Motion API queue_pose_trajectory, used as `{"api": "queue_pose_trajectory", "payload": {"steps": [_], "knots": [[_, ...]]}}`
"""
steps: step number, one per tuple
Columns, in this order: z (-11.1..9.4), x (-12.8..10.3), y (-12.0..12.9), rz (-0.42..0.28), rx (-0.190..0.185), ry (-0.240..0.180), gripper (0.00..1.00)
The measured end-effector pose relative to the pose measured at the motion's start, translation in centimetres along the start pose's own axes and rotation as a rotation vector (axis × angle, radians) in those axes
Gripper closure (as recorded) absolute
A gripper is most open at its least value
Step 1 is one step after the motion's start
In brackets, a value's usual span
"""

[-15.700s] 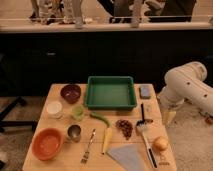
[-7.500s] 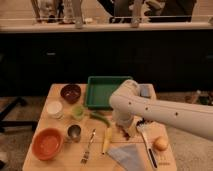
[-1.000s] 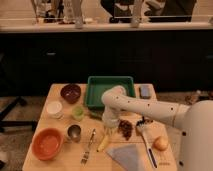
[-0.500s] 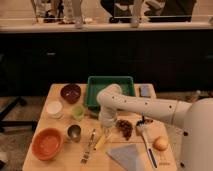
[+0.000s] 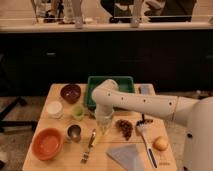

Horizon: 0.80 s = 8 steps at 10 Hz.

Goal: Place banana in plastic cup

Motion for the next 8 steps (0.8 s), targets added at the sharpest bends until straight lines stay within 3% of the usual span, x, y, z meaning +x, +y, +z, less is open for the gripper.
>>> {"api": "queue_pose_trajectory", "payload": {"steps": [3,8], "knots": [[-1.12,-0.3,-1.26,0.004,0.032,0.023,1.0],[-1.1,-0.3,-1.2,0.004,0.03,0.022,1.0]]}}
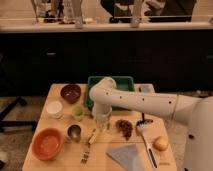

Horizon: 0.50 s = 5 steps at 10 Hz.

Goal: Place banana in plastic cup

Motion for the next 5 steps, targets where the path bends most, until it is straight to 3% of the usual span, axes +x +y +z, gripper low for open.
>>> {"api": "queue_pose_trajectory", "payload": {"steps": [3,5], "knots": [[-0.1,0.2,0.1,0.004,0.003,0.004,1.0],[-1.1,1.2,-1.1,0.009,0.028,0.017,1.0]]}}
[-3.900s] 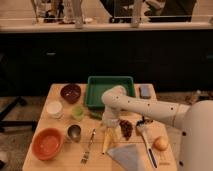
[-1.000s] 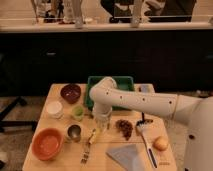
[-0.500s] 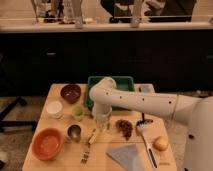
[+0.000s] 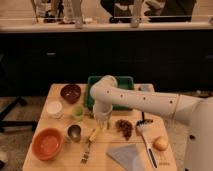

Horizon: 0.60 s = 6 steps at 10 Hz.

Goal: Place banana in plastic cup

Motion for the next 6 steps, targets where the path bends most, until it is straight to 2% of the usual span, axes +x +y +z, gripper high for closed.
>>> {"api": "queue_pose_trajectory", "payload": {"steps": [3,6], "knots": [[-1.2,0.9,-1.2,0.003,0.01,0.02,1.0],[-1.5,1.7,-2.5,0.094,0.025,0.045,1.0]]}}
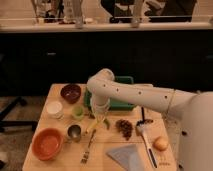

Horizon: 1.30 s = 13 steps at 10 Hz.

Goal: Place banana in plastic cup

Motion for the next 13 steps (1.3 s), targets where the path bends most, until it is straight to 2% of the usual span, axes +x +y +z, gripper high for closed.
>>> {"api": "queue_pose_trajectory", "payload": {"steps": [2,4,6,10,12,13], "knots": [[-0.1,0.4,-0.6,0.078,0.02,0.017,1.0],[-0.3,0.4,-1.5,0.117,0.04,0.025,1.0],[-0.3,0.3,-2.6,0.135,0.071,0.012,1.0],[0.3,-0.2,-4.9,0.119,0.116,-0.064,1.0],[0.2,0.4,-5.3,0.119,0.161,-0.131,1.0],[0.1,0.6,-5.3,0.119,0.173,-0.144,1.0]]}}
